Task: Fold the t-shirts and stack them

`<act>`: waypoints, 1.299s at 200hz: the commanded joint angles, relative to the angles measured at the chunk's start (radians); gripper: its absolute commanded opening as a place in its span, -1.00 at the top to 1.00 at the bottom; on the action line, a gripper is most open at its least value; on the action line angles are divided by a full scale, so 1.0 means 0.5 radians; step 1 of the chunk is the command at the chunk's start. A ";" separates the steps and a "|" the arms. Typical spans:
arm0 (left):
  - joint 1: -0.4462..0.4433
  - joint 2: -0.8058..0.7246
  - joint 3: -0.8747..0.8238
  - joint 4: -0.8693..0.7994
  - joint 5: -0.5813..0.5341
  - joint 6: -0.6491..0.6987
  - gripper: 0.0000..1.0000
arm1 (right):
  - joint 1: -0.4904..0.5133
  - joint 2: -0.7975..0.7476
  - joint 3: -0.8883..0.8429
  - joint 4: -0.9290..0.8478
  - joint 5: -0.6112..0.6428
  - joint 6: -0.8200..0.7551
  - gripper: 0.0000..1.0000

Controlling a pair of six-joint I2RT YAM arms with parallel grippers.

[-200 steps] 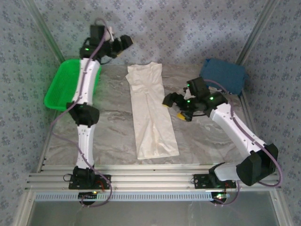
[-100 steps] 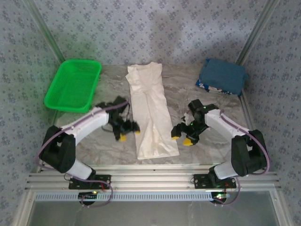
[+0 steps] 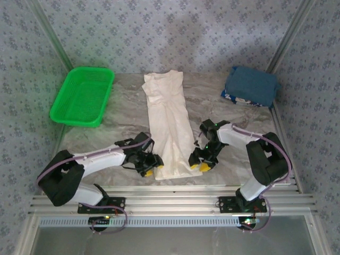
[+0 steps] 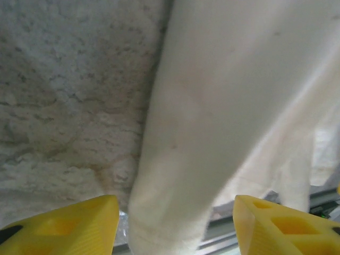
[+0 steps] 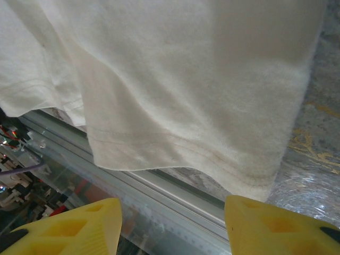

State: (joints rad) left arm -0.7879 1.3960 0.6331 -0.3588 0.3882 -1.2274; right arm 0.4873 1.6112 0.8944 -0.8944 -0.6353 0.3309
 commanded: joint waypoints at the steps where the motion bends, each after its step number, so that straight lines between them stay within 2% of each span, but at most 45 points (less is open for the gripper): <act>1: -0.054 0.050 -0.047 0.136 0.000 -0.166 -0.14 | 0.004 0.019 -0.034 -0.014 0.068 -0.023 -0.11; 29: -0.101 0.115 -0.062 0.237 0.017 -0.210 -0.10 | 0.009 0.044 -0.076 0.027 0.068 -0.008 -0.11; 65: -0.136 0.217 -0.027 0.298 0.024 -0.217 0.06 | 0.011 0.059 -0.102 0.042 0.086 0.013 -0.08; 110: -0.164 0.433 0.120 0.363 0.054 -0.147 0.23 | 0.025 0.022 -0.105 -0.008 0.207 0.031 -0.06; 140: -0.182 0.506 0.232 0.287 0.049 -0.084 0.35 | 0.021 -0.086 -0.093 -0.061 0.311 0.049 -0.11; 192: -0.186 0.558 0.290 0.269 0.070 -0.032 0.50 | 0.028 0.013 -0.149 0.140 0.208 0.096 -0.13; 221: -0.186 0.570 0.354 0.204 0.067 0.020 0.62 | 0.049 0.100 -0.144 0.243 0.163 0.118 -0.08; 243: -0.185 0.589 0.420 0.097 0.076 0.095 0.68 | 0.063 0.096 -0.121 0.286 0.129 0.110 0.13; 260: -0.189 0.576 0.428 0.067 0.077 0.114 0.73 | 0.057 0.131 -0.115 0.252 0.123 0.096 0.55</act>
State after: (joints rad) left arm -0.8467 1.6310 0.8371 -0.5262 0.3988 -1.2068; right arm 0.5018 1.6424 0.8291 -0.8093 -0.5278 0.3828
